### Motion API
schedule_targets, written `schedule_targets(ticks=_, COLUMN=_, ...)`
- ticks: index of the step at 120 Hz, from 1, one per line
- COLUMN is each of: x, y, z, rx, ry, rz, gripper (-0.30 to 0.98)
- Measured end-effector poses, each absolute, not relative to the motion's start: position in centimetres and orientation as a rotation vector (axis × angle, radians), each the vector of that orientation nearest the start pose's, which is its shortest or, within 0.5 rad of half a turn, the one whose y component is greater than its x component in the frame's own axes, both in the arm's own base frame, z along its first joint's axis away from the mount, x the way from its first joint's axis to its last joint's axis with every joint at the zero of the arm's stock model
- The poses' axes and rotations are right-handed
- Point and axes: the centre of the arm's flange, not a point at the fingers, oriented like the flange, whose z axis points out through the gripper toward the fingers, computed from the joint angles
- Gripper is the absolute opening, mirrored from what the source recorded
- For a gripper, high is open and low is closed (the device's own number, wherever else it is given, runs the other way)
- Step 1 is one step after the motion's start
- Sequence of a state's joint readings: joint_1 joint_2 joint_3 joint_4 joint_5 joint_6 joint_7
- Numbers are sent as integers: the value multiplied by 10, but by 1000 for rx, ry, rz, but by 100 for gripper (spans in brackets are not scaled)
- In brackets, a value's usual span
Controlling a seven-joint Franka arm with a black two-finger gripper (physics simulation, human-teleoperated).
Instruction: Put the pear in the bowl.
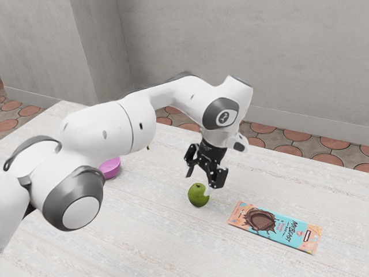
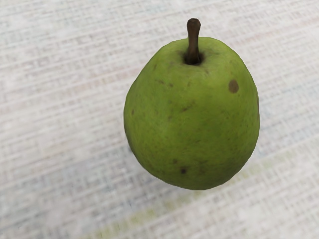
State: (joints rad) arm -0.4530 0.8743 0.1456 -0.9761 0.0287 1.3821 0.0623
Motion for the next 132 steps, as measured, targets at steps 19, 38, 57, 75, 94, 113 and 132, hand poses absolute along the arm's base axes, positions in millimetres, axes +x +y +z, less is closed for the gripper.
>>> schedule_targets(ticks=19, x=680, y=-238, z=295, rx=-2808, ry=566, rz=640, gripper=69)
schedule_targets(ticks=38, x=684, y=-237, z=269, rx=-2810, ry=586, rz=651, gripper=69)
schedule_targets(ticks=57, x=687, y=-233, z=252, rx=-2809, ry=601, rz=656, gripper=69)
schedule_targets(ticks=75, x=687, y=-232, z=238, rx=-2804, ry=614, rz=665, gripper=69)
schedule_targets(ticks=94, x=690, y=-228, z=228, rx=-2807, ry=613, rz=662, gripper=68)
schedule_targets(ticks=113, x=690, y=-222, z=229, rx=-2801, ry=607, rz=678, gripper=61)
schedule_targets(ticks=132, x=689, y=-217, z=228, rx=-2791, ry=600, rz=706, gripper=46)
